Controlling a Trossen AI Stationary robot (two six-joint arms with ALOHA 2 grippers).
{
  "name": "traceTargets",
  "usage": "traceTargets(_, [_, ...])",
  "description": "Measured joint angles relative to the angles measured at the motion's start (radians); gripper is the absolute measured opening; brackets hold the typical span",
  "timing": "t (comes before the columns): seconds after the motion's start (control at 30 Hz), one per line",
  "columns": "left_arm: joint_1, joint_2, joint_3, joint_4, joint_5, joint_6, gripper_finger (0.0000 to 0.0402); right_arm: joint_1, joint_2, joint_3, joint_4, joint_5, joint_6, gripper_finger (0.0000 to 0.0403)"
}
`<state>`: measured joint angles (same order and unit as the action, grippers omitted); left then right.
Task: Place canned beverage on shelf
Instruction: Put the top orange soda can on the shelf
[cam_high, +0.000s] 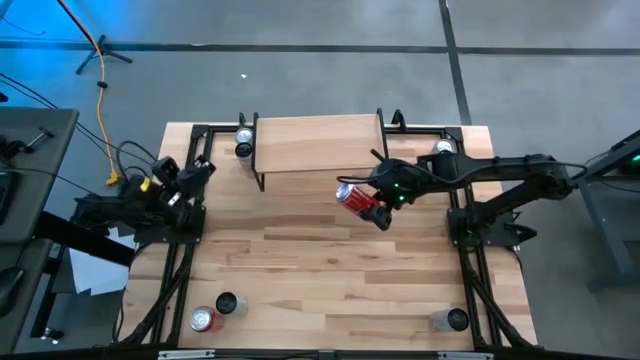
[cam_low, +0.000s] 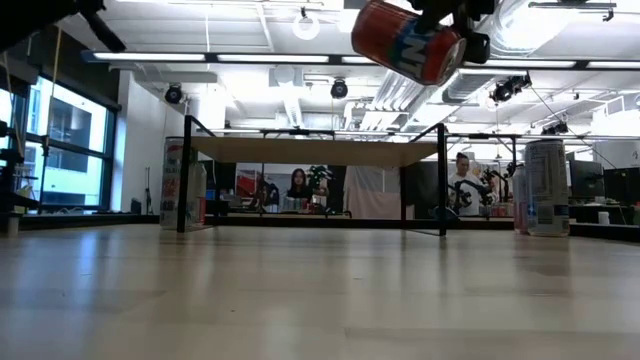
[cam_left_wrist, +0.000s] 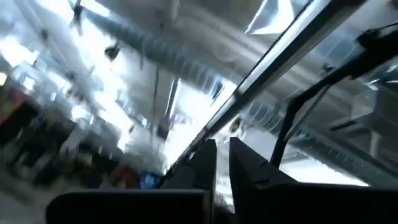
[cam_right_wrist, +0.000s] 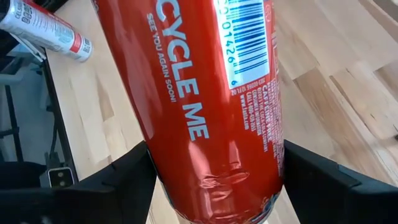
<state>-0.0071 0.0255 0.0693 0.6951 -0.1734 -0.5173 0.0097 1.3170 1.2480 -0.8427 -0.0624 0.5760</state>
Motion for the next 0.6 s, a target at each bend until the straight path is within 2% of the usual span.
traceTargets(0.17, [0.0,0.124,0.146,-0.278,0.009,-0.074,0.0091,0.0,0.006,0.0,0.02,-0.003,0.0,0.028])
traceTargets(0.4, [0.0,0.372,0.346,-0.368,0.1,-0.001,0.0228,0.0,0.005,0.0,0.035,-0.015,0.0,0.028])
traceTargets(0.6, [0.0,0.532,0.509,-0.491,0.189,0.114,0.0297,0.0,0.004,0.0,0.04,-0.025,-0.022,0.028])
